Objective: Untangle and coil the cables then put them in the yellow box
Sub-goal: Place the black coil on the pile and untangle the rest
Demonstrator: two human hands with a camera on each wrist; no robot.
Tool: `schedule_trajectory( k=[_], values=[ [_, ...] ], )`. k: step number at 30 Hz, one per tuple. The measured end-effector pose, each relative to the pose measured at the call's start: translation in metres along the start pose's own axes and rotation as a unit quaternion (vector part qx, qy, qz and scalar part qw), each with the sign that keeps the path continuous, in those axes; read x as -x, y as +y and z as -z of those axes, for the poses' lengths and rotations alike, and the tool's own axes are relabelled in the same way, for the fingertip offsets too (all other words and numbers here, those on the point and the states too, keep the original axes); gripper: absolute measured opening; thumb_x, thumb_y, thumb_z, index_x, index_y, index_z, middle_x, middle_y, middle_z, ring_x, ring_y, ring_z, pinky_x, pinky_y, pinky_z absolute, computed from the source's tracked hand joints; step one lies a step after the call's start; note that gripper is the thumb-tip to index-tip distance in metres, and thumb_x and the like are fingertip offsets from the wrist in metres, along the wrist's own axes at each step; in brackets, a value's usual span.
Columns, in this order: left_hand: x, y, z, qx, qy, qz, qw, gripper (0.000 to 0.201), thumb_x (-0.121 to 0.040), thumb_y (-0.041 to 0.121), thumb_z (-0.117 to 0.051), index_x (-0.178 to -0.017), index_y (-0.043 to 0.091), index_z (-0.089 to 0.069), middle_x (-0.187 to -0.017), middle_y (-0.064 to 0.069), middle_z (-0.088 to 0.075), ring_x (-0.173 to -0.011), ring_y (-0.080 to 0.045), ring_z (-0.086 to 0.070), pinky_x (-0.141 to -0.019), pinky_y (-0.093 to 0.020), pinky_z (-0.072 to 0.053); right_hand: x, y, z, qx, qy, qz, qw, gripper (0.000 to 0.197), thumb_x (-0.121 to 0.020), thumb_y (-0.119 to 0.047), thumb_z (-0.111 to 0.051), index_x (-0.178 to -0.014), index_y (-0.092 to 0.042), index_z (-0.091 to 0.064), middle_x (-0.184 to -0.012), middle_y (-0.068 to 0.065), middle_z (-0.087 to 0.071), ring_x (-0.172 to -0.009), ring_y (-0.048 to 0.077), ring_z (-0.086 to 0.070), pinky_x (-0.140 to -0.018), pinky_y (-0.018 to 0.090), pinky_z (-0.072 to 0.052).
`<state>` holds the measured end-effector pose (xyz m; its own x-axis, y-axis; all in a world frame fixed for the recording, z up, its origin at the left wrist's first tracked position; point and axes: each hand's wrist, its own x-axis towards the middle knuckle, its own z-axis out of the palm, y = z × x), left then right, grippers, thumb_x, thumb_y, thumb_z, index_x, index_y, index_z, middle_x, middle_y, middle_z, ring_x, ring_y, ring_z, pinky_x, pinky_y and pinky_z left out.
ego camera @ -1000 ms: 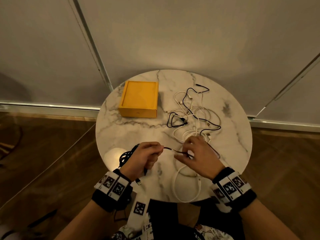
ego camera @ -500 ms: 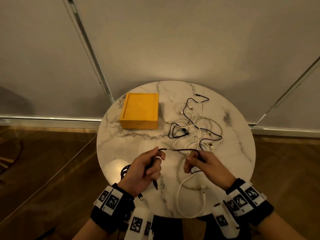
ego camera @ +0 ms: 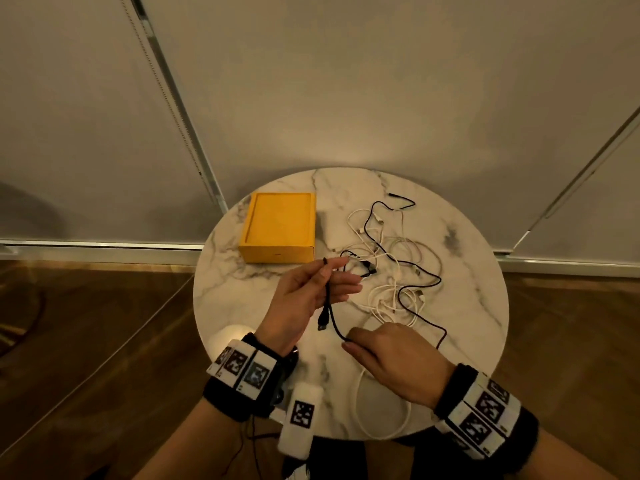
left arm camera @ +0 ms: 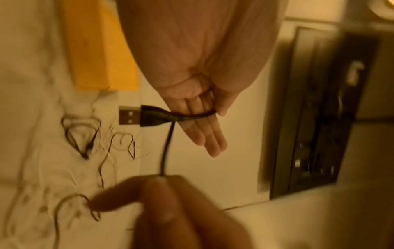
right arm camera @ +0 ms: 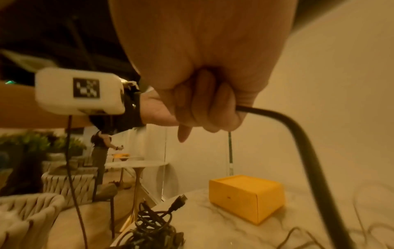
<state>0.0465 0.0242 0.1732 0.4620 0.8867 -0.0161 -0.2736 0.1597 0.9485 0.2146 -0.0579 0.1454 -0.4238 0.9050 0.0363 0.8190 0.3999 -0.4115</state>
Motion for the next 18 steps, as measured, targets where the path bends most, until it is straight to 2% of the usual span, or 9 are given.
schedule_trajectory(
  k=[2, 3, 5, 7, 8, 10, 13, 16, 18],
  values=[
    [0.005, -0.005, -0.001, -0.115, -0.027, -0.024, 0.993, 0.027, -0.1, 0.01, -0.042, -0.117, 0.001, -0.061, -0.096, -0.014, -0.074, -0.092, -0.028, -0.071, -0.082, -0.033, -0.055, -0.001, -0.003, 0.008, 0.03, -0.007, 0.024, 0.999, 0.057, -0.092, -0.056, -0.01, -0.101, -0.022, -0.055, -0.078, 0.011, -0.063, -0.072, 0.032, -0.059, -0.061, 0.039, -0.038],
    [0.008, -0.008, 0.0, -0.186, -0.053, -0.033, 0.981, 0.025, -0.101, 0.01, -0.044, -0.116, 0.002, -0.062, -0.094, -0.011, -0.074, -0.089, -0.024, -0.072, -0.082, -0.032, -0.055, -0.001, -0.004, 0.013, 0.037, -0.009, 0.035, 0.999, 0.055, -0.093, -0.055, -0.014, -0.102, -0.021, -0.056, -0.08, 0.011, -0.065, -0.074, 0.033, -0.059, -0.061, 0.038, -0.036],
    [0.014, -0.013, 0.001, -0.339, -0.126, -0.042, 0.931, 0.02, -0.1, 0.012, -0.048, -0.106, 0.004, -0.066, -0.082, 0.005, -0.072, -0.078, -0.009, -0.069, -0.073, -0.022, -0.051, -0.002, -0.002, 0.024, 0.03, -0.007, 0.055, 0.998, 0.04, -0.094, -0.051, -0.029, -0.101, -0.026, -0.06, -0.081, 0.005, -0.067, -0.075, 0.029, -0.062, -0.06, 0.035, -0.037],
    [0.019, -0.013, 0.003, -0.391, -0.197, 0.001, 0.899, 0.022, -0.1, 0.011, -0.046, -0.089, 0.004, -0.063, -0.071, 0.009, -0.066, -0.066, -0.008, -0.065, -0.065, -0.018, -0.045, -0.003, 0.003, 0.036, -0.004, -0.006, 0.058, 0.998, 0.03, -0.091, -0.05, -0.041, -0.099, -0.031, -0.062, -0.078, -0.002, -0.068, -0.073, 0.021, -0.062, -0.061, 0.034, -0.045],
    [0.022, -0.012, 0.003, -0.377, -0.225, 0.039, 0.898, 0.024, -0.101, 0.011, -0.044, -0.086, 0.003, -0.061, -0.069, 0.003, -0.066, -0.061, -0.013, -0.063, -0.064, -0.02, -0.044, -0.004, 0.008, 0.041, -0.024, -0.003, 0.054, 0.998, 0.028, -0.089, -0.05, -0.045, -0.096, -0.03, -0.064, -0.075, -0.004, -0.068, -0.07, 0.018, -0.062, -0.061, 0.035, -0.048],
    [0.027, -0.012, 0.004, -0.341, -0.265, 0.095, 0.897, 0.026, -0.103, 0.013, -0.041, -0.094, 0.002, -0.063, -0.071, -0.01, -0.067, -0.057, -0.018, -0.057, -0.064, -0.026, -0.045, -0.002, 0.018, 0.05, -0.065, -0.003, 0.039, 0.997, 0.021, -0.086, -0.045, -0.056, -0.088, -0.027, -0.067, -0.071, -0.006, -0.066, -0.066, 0.012, -0.06, -0.063, 0.035, -0.049],
    [0.036, -0.013, 0.001, -0.278, -0.305, 0.134, 0.901, 0.031, -0.104, 0.017, -0.039, -0.108, -0.001, -0.064, -0.073, -0.014, -0.065, -0.058, -0.023, -0.056, -0.066, -0.032, -0.046, 0.001, 0.025, 0.062, -0.119, -0.013, 0.022, 0.993, 0.012, -0.085, -0.033, -0.068, -0.089, -0.023, -0.073, -0.071, -0.007, -0.069, -0.061, 0.005, -0.06, -0.062, 0.031, -0.051],
    [0.042, -0.01, -0.006, -0.166, -0.331, 0.148, 0.917, 0.035, -0.104, 0.015, -0.036, -0.113, -0.008, -0.06, -0.074, -0.015, -0.065, -0.057, -0.019, -0.06, -0.064, -0.027, -0.048, 0.003, 0.024, 0.069, -0.257, -0.011, -0.024, 0.966, 0.012, -0.084, -0.024, -0.072, -0.093, -0.018, -0.078, -0.064, 0.0, -0.07, -0.042, 0.013, -0.06, -0.05, 0.029, -0.052],
    [0.044, -0.006, -0.01, -0.07, -0.325, 0.144, 0.932, 0.035, -0.103, 0.015, -0.035, -0.112, -0.007, -0.06, -0.075, -0.014, -0.067, -0.056, -0.017, -0.063, -0.062, -0.026, -0.05, 0.003, 0.021, 0.067, -0.306, 0.029, -0.037, 0.951, 0.015, -0.084, -0.023, -0.071, -0.094, -0.016, -0.078, -0.064, 0.004, -0.07, -0.04, 0.021, -0.06, -0.047, 0.031, -0.053]
  ],
)
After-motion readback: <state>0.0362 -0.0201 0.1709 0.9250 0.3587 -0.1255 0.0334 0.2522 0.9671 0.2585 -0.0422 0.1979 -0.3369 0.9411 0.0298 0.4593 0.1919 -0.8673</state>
